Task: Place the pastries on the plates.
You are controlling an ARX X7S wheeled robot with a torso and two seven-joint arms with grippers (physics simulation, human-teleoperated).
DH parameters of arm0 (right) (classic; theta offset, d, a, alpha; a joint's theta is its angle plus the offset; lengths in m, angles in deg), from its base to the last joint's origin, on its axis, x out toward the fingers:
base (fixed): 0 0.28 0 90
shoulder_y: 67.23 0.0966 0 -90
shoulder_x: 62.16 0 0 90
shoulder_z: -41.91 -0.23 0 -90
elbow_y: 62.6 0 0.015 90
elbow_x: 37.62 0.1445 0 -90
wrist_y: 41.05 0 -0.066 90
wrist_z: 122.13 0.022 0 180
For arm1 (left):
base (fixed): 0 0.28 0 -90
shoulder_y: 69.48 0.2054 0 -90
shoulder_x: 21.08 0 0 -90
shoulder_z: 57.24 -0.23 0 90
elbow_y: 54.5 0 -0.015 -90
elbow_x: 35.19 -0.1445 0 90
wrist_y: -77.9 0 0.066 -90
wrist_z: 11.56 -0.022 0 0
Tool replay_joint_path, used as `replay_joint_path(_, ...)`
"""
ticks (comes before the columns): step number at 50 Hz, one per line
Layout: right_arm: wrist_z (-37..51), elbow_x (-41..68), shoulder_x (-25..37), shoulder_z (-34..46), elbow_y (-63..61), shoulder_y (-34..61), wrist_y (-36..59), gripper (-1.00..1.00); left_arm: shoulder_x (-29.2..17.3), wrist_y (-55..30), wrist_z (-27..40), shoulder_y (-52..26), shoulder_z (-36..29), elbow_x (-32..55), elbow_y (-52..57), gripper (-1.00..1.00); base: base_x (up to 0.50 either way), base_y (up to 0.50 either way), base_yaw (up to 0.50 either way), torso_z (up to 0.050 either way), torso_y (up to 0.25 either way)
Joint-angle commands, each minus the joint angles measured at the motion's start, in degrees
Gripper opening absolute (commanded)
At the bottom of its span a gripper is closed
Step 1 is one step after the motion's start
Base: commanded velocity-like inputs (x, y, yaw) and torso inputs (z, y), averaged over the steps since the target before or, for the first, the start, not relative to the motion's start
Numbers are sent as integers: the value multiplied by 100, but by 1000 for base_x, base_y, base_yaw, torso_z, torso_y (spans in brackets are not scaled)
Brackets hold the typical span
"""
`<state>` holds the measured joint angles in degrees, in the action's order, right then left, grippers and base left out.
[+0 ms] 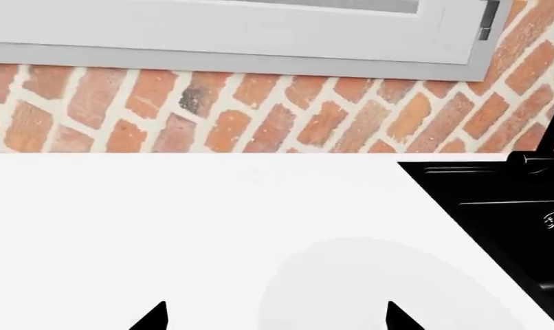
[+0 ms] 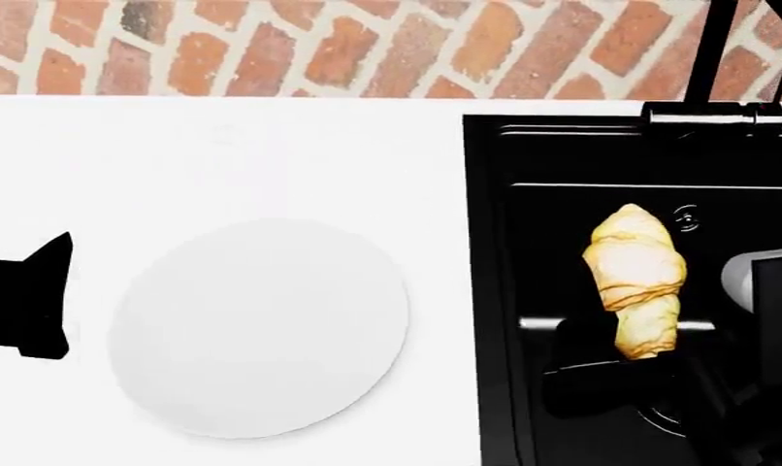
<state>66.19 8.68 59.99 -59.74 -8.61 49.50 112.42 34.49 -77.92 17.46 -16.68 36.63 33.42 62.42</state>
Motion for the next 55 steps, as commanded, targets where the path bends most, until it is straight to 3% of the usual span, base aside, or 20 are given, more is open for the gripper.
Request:
replay_joint_path(1,-99,-136,1,57,10,0,-59,-100,10,98,-88,52,-87,-87,-29,100,22,500,0,0,0)
replay_joint_path(10,-116,-113,-168,67,221,40,-185,-100,-16,143,-120,91,-85,-89,-46,100,22,402,0,0,0)
replay_joint_path(18,-409,-497,-516,1629,1177,1053,36,-100,-17,204,-180,137,-132,-141,-61,100,0,0,0,0,1)
replay_joint_path(25,-745,-751,-997,2538,2178,2149,78,-100,-23,290,-210,229,-111,-180,-65,100,0,0,0,0,0)
replay_joint_path(39,-1393,-1108,-1785,3465,3798,3115,-397,-100,-53,364,-247,265,-137,-228,-100,100,0,0,0,0,0)
replay_joint_path(55,-1475,-1298,-2045,3925,4325,2674,-787,-100,-137,486,-346,465,-84,-242,-76,100,0,0,0,0,1)
